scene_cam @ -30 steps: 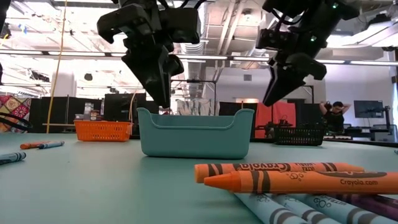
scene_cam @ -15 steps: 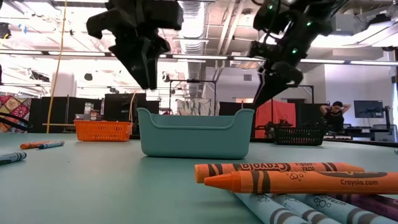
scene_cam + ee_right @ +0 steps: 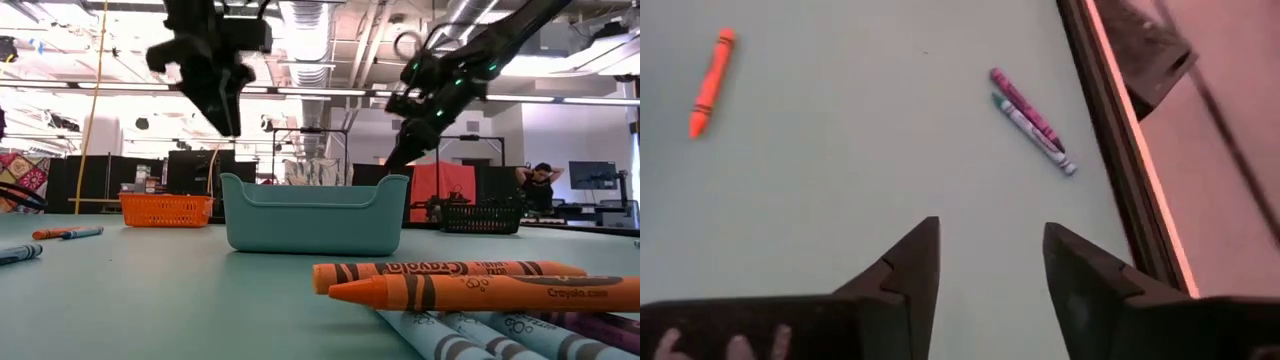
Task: Sort crayons
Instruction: Put the light blue crayon into the blue bin
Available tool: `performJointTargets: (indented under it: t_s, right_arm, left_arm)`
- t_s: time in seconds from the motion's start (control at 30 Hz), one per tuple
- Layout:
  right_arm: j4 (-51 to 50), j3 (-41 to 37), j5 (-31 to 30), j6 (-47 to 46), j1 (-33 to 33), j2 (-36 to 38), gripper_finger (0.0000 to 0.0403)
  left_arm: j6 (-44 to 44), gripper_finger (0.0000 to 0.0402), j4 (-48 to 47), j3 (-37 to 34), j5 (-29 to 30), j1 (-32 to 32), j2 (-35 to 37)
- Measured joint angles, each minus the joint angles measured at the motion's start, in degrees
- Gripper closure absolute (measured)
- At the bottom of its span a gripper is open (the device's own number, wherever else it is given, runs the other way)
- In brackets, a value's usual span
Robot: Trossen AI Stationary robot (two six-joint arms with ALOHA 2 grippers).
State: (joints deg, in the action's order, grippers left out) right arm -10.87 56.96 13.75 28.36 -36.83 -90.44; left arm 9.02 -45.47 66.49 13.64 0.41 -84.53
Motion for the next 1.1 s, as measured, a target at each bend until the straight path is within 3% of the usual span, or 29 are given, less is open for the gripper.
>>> performJointTargets:
  t_s: [0.27, 0.7, 0.9, 1.1]
  right_arm:
    - [-12.1, 18.59, 7.12, 6.87, -4.23, -16.69, 0.0225]
    - [-32.18, 49.07, 8.66, 17.58, -7.09, -37.23, 0.0225]
    - [-37.02, 57.49, 8.96, 18.65, -7.62, -43.72, 0.0225]
    - [-39.51, 60.66, 9.8, 18.69, -7.57, -47.1, 0.0226]
  left_arm:
    - [-5.89, 0.0269, 7.46, -9.18, -7.9, 2.93, 3.48]
    - [-13.22, 0.0269, 14.08, -14.35, -8.29, -2.38, 4.98]
    - [-14.05, 0.0269, 14.06, -14.34, -7.65, -3.0, 4.98]
    - [-13.33, 0.0269, 14.81, -14.33, -7.2, -3.05, 4.98]
